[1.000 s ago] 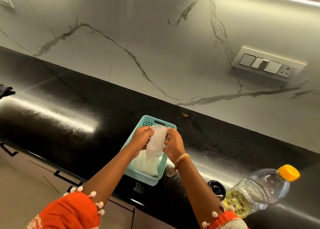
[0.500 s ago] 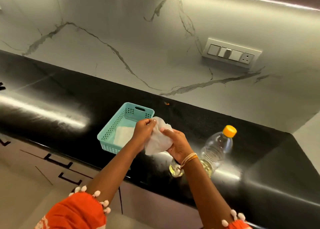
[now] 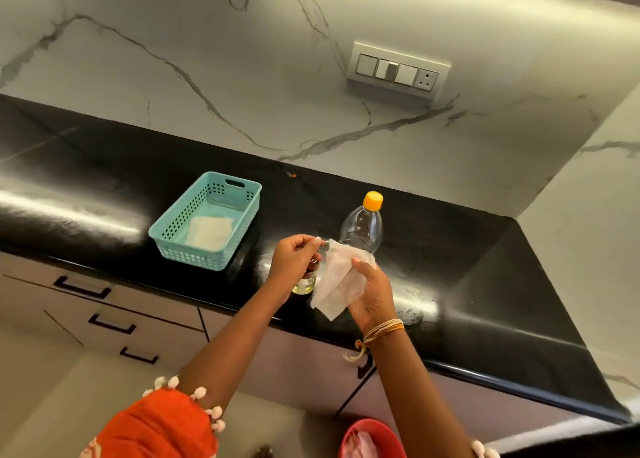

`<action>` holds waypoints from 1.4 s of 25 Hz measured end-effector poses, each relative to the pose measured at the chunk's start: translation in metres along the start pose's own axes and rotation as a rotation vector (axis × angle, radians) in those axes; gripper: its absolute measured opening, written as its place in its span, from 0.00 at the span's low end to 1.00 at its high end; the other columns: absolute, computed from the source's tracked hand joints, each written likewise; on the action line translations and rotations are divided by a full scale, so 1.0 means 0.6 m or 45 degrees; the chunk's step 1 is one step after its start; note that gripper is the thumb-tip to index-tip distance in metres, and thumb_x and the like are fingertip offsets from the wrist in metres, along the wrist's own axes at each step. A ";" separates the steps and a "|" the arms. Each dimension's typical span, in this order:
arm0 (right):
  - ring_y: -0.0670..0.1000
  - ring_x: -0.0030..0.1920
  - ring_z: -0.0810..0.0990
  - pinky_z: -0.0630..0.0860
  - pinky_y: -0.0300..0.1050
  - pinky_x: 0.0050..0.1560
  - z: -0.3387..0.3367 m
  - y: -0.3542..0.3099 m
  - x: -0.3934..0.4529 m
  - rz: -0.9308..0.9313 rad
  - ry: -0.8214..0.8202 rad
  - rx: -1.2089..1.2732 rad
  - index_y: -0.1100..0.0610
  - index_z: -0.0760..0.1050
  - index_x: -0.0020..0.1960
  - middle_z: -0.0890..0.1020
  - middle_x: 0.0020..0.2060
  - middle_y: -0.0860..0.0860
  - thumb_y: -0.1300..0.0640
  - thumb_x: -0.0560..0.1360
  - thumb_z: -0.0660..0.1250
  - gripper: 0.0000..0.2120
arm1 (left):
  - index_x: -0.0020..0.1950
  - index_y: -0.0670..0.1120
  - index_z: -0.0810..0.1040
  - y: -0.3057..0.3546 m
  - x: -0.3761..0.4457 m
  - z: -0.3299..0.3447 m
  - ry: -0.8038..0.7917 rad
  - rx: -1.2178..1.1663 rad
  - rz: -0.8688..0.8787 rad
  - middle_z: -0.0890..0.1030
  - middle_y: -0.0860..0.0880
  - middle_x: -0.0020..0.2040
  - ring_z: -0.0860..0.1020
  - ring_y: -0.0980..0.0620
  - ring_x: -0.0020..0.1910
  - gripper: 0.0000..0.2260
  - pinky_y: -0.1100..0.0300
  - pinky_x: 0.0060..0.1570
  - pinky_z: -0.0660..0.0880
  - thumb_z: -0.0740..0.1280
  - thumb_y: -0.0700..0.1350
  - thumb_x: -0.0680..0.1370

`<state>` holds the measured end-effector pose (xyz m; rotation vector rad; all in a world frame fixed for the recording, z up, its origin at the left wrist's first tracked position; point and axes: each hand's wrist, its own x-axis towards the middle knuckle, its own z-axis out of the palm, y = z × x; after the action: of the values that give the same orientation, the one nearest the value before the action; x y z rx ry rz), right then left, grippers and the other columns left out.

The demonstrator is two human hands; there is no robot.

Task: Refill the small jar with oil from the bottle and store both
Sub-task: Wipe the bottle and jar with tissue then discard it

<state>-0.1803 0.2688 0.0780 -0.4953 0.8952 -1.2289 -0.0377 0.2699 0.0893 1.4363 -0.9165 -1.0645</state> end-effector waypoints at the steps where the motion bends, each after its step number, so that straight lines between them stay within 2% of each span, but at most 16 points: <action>1: 0.60 0.50 0.79 0.74 0.59 0.58 -0.003 -0.010 -0.001 -0.047 0.091 0.005 0.61 0.76 0.56 0.80 0.51 0.64 0.64 0.74 0.64 0.11 | 0.48 0.42 0.82 0.006 0.004 0.005 0.011 0.015 0.035 0.81 0.48 0.36 0.77 0.52 0.33 0.07 0.63 0.29 0.73 0.67 0.45 0.78; 2: 0.57 0.47 0.79 0.75 0.56 0.54 -0.004 -0.020 -0.001 -0.112 0.195 0.026 0.59 0.76 0.51 0.79 0.48 0.61 0.65 0.74 0.63 0.07 | 0.48 0.43 0.82 0.013 0.010 0.012 0.028 0.049 0.089 0.81 0.48 0.36 0.77 0.53 0.34 0.07 0.61 0.32 0.73 0.67 0.44 0.78; 4: 0.55 0.45 0.78 0.76 0.54 0.50 -0.009 -0.040 0.009 -0.248 0.483 0.047 0.57 0.75 0.46 0.78 0.47 0.58 0.65 0.75 0.62 0.06 | 0.49 0.44 0.83 0.031 0.030 0.028 0.047 0.151 0.239 0.82 0.50 0.39 0.78 0.54 0.38 0.06 0.60 0.38 0.75 0.68 0.43 0.77; 6: 0.56 0.49 0.79 0.77 0.54 0.54 -0.014 -0.055 0.019 -0.354 0.708 0.006 0.57 0.75 0.50 0.79 0.50 0.58 0.64 0.76 0.62 0.06 | 0.50 0.44 0.83 0.055 0.050 0.042 0.025 0.216 0.412 0.83 0.50 0.42 0.80 0.55 0.41 0.05 0.62 0.41 0.76 0.69 0.43 0.77; 8: 0.55 0.52 0.79 0.77 0.52 0.56 -0.018 -0.074 0.027 -0.476 0.819 -0.099 0.56 0.75 0.55 0.79 0.52 0.55 0.62 0.78 0.60 0.09 | 0.51 0.45 0.82 0.079 0.072 0.060 -0.087 0.235 0.549 0.84 0.49 0.45 0.81 0.53 0.44 0.05 0.63 0.45 0.78 0.70 0.43 0.75; 12: 0.52 0.55 0.78 0.76 0.45 0.55 0.022 -0.121 0.037 -0.725 0.710 -0.227 0.55 0.76 0.57 0.79 0.53 0.51 0.62 0.81 0.54 0.13 | 0.54 0.45 0.81 0.113 0.102 0.095 -0.408 0.157 0.602 0.83 0.48 0.49 0.82 0.51 0.50 0.10 0.58 0.52 0.79 0.74 0.42 0.73; 14: 0.52 0.57 0.78 0.76 0.44 0.57 0.045 -0.122 0.044 -0.790 0.524 -0.338 0.56 0.77 0.60 0.80 0.54 0.51 0.61 0.81 0.54 0.14 | 0.53 0.47 0.82 0.114 0.118 0.101 -0.478 0.210 0.666 0.84 0.49 0.49 0.83 0.53 0.49 0.10 0.57 0.53 0.80 0.74 0.42 0.72; 17: 0.47 0.60 0.77 0.75 0.39 0.60 0.059 -0.086 0.068 -0.787 0.145 -0.585 0.54 0.73 0.66 0.79 0.58 0.50 0.52 0.82 0.54 0.16 | 0.54 0.49 0.83 0.107 0.134 0.094 -0.490 0.248 0.757 0.85 0.51 0.50 0.82 0.56 0.51 0.11 0.56 0.55 0.79 0.74 0.45 0.72; 20: 0.46 0.67 0.72 0.67 0.46 0.69 0.049 -0.040 0.098 -0.784 0.026 -0.705 0.46 0.69 0.69 0.75 0.64 0.47 0.40 0.80 0.50 0.22 | 0.56 0.46 0.83 0.098 0.142 0.083 -0.521 0.151 0.756 0.84 0.49 0.52 0.82 0.54 0.54 0.11 0.57 0.56 0.79 0.73 0.41 0.73; 23: 0.44 0.66 0.72 0.65 0.45 0.70 0.043 -0.028 0.104 -0.726 0.021 -0.580 0.45 0.70 0.65 0.76 0.62 0.46 0.43 0.78 0.50 0.20 | 0.57 0.42 0.82 0.095 0.143 0.074 -0.554 0.103 0.738 0.84 0.47 0.53 0.82 0.52 0.54 0.12 0.57 0.56 0.79 0.72 0.40 0.74; 27: 0.50 0.66 0.73 0.65 0.50 0.71 0.029 -0.022 0.113 -0.604 0.048 -0.518 0.53 0.72 0.67 0.77 0.64 0.52 0.44 0.78 0.49 0.24 | 0.56 0.45 0.82 0.104 0.143 0.071 -0.618 0.120 0.728 0.84 0.47 0.53 0.83 0.54 0.53 0.12 0.61 0.54 0.78 0.73 0.39 0.73; 29: 0.50 0.63 0.76 0.70 0.48 0.67 0.020 -0.029 0.114 -0.554 -0.009 -0.496 0.53 0.74 0.64 0.79 0.60 0.53 0.47 0.80 0.49 0.21 | 0.55 0.48 0.81 0.109 0.139 0.068 -0.625 0.170 0.733 0.84 0.49 0.52 0.82 0.55 0.53 0.12 0.62 0.55 0.77 0.73 0.41 0.73; 31: 0.49 0.57 0.79 0.75 0.39 0.57 0.010 -0.045 0.109 -0.463 -0.050 -0.502 0.54 0.76 0.60 0.81 0.56 0.52 0.50 0.80 0.49 0.20 | 0.55 0.50 0.80 0.116 0.140 0.067 -0.639 0.276 0.723 0.84 0.50 0.52 0.82 0.55 0.53 0.11 0.58 0.58 0.77 0.73 0.42 0.73; 33: 0.51 0.53 0.80 0.77 0.38 0.51 -0.004 -0.057 0.110 -0.349 0.070 -0.561 0.57 0.78 0.56 0.82 0.52 0.55 0.52 0.80 0.49 0.20 | 0.55 0.50 0.78 0.127 0.140 0.072 -0.669 0.335 0.661 0.84 0.50 0.50 0.82 0.54 0.52 0.12 0.52 0.59 0.78 0.73 0.41 0.74; 35: 0.56 0.51 0.80 0.77 0.48 0.52 -0.020 -0.067 0.121 -0.270 0.307 -0.507 0.59 0.80 0.52 0.83 0.51 0.59 0.53 0.80 0.51 0.20 | 0.56 0.51 0.76 0.133 0.129 0.084 -0.584 0.384 0.627 0.82 0.50 0.47 0.82 0.52 0.48 0.16 0.53 0.54 0.79 0.75 0.43 0.71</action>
<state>-0.2088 0.1901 0.0786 -0.7860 1.3316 -1.3249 -0.0607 0.1712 0.1576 1.1190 -1.7208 -0.9130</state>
